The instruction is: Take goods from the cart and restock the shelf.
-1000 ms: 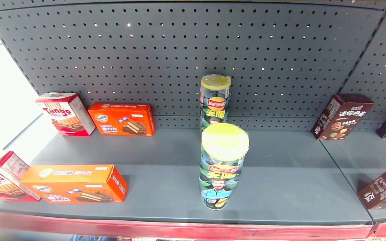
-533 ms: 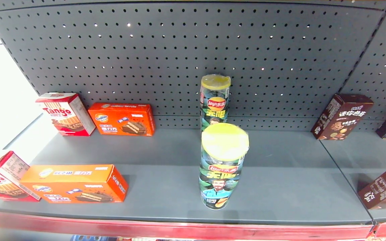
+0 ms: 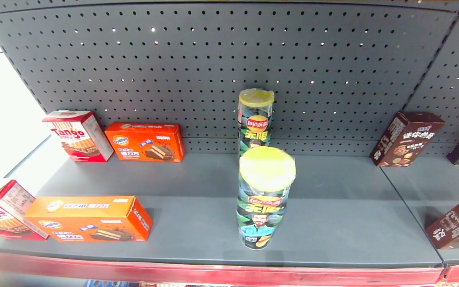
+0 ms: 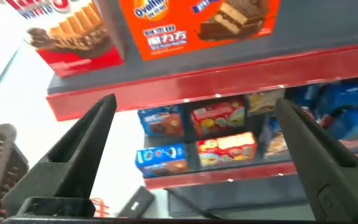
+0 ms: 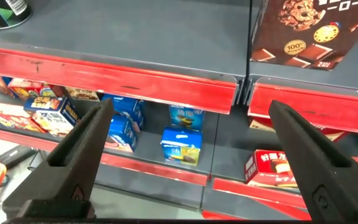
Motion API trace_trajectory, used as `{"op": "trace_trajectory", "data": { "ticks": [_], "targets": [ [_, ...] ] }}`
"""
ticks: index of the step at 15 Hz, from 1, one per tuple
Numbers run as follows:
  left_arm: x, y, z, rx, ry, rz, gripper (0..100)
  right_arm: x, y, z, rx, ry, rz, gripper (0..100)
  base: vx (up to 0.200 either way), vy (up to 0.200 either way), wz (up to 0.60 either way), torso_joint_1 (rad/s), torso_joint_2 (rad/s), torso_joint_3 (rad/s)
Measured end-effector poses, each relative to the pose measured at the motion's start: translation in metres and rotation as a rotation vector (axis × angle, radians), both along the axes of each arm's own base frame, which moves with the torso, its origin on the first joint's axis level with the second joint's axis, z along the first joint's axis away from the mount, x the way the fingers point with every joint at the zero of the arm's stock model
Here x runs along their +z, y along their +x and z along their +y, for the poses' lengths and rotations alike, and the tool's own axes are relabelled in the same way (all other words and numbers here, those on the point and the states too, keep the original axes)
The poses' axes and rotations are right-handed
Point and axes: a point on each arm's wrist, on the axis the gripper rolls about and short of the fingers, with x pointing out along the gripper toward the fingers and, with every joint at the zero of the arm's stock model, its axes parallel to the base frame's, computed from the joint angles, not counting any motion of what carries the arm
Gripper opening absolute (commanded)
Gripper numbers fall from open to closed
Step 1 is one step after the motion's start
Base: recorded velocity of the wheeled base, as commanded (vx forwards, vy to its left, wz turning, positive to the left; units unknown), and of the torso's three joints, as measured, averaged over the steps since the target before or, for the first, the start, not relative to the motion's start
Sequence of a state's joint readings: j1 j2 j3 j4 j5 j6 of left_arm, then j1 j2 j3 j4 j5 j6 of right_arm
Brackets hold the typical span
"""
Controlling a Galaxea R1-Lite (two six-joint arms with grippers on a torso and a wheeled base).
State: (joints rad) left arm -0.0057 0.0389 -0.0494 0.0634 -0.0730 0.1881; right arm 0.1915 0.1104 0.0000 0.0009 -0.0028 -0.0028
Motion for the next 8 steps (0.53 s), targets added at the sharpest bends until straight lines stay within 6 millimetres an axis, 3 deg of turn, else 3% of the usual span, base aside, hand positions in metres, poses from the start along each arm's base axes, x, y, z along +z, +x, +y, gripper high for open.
{"op": "trace_trajectory", "data": {
  "ticks": [4,8],
  "targets": [
    [-0.0007,-0.0021,-0.0042,-0.199,-0.121,0.007,100,0.0001,0.0,0.0,0.0,0.0,-0.001,100,0.0,0.0,0.0,0.0,0.0,0.0],
    [-0.0004,-0.0026,-0.0032,-0.136,-0.128,-0.009,100,0.0001,-0.0001,0.0,-0.001,0.003,-0.001,100,0.0,0.0,0.0,0.0,0.0,0.0]
  ]
}}
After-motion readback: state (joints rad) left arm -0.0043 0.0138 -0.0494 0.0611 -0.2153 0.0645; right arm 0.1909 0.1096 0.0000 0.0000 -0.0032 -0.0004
